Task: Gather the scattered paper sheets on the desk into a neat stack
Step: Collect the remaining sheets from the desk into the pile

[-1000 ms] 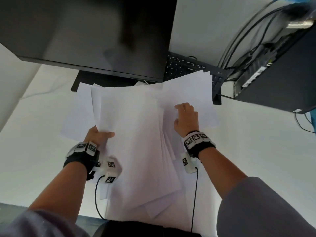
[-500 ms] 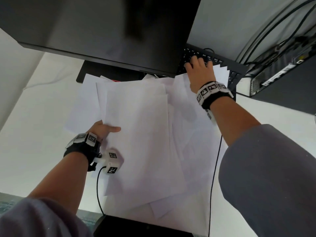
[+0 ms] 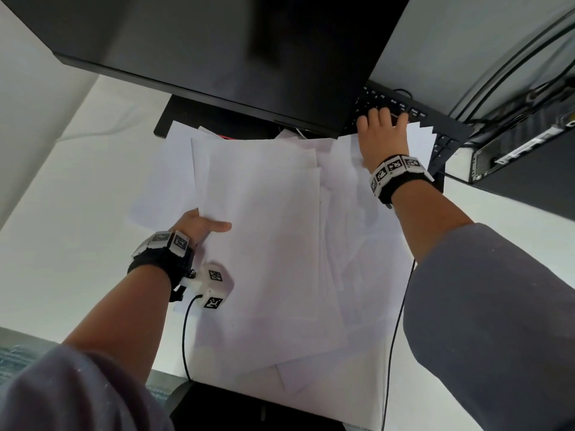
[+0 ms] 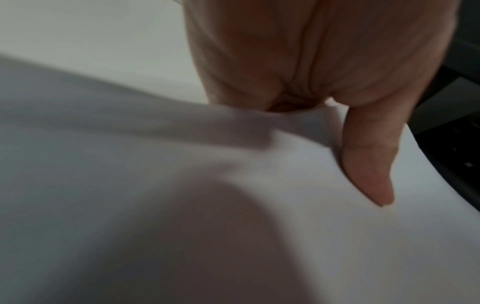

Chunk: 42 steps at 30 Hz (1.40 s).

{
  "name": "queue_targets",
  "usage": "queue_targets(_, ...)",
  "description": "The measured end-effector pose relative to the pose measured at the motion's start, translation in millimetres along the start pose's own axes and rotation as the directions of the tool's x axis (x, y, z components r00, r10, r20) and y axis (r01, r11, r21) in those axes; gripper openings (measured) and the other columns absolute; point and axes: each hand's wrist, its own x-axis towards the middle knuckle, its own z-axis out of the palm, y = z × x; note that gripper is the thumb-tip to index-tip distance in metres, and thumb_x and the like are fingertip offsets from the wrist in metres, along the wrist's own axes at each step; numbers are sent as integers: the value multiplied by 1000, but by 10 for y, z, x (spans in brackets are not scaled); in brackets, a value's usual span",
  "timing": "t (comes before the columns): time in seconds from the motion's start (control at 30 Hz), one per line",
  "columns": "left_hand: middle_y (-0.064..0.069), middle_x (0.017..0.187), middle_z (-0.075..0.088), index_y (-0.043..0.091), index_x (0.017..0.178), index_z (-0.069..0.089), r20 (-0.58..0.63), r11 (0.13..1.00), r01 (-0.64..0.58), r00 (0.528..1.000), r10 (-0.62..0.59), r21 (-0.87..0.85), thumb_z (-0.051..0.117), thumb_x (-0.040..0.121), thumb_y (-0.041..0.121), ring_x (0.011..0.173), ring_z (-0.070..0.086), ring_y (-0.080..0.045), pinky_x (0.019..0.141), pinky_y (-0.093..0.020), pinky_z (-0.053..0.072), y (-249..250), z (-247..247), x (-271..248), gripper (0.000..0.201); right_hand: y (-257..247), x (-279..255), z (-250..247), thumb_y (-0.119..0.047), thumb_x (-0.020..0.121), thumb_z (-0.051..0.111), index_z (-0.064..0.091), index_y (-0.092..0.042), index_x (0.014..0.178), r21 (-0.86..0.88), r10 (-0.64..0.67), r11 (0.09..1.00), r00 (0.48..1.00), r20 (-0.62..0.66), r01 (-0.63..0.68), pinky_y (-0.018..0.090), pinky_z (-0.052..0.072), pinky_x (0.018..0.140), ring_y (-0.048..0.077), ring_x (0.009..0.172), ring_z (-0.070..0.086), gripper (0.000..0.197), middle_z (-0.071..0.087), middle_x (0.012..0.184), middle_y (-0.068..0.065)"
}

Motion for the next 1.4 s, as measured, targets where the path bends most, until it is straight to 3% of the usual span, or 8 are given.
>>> queue_targets(0.2,-5,115,70,11,124,59,-36,1000,-21,999,20,-18,92,30,27,115,60,-29,108,-45,35,-178,-125,266,102,44,-18,72,-1,83,50,46,-1,114,27,-51,998,999,6,51,48,31,101,33,109,46,31,63,98,16)
queue_targets(0.37,-1,93,75,13,101,68,-9,999,-48,999,48,-9,79,63,0,106,63,-27,104,-41,38,-39,20,10,41,79,-66,31,-1,78,63,45,-1,123,171,-31,985,990,135,7,49,46,84,35,115,43,49,43,126,17)
queue_targets(0.5,12,66,74,17,90,66,-25,994,-97,995,96,-54,70,72,-7,83,65,-15,78,-27,43,-31,95,-86,30,110,-165,-19,0,84,53,44,-6,127,184,-56,983,965,257,8,39,47,65,32,82,58,45,54,85,11)
queue_targets(0.6,14,61,72,16,89,63,-29,991,-120,992,119,-57,65,75,-11,78,63,-12,67,-24,43,-13,136,-150,30,237,-212,-126,-5,89,48,56,-14,125,102,-15,995,961,278,-14,36,45,71,32,94,63,38,64,99,11)
queue_targets(0.77,-11,97,72,2,109,63,-73,991,-132,989,129,-32,73,70,-2,94,68,-31,97,-45,48,20,32,-372,41,653,-370,-488,-6,93,42,57,-18,125,99,105,988,986,132,-118,42,47,84,37,105,61,38,63,113,18)
queue_targets(0.87,-1,70,69,5,92,60,-162,988,-152,975,152,15,67,76,-5,76,71,-21,66,-26,55,62,-122,-578,20,917,-531,-739,-3,89,43,59,-12,118,179,205,961,978,43,-209,47,47,87,41,105,60,35,62,113,23)
queue_targets(1.07,-13,112,66,5,124,59,-271,985,-169,950,153,-37,70,74,-1,94,63,-32,79,-41,48,-4,-777,-700,52,1153,-1092,-820,-2,92,36,54,3,124,451,534,695,822,198,-560,45,45,95,43,117,53,37,53,126,29)
queue_targets(1.4,-12,106,62,-1,121,58,-429,945,-77,877,216,318,67,81,2,100,60,-34,83,-31,41,111,-1108,-666,41,-398,-1868,-351,-13,89,49,59,1,118,584,249,261,638,729,-769,24,49,81,31,101,62,34,60,121,20)
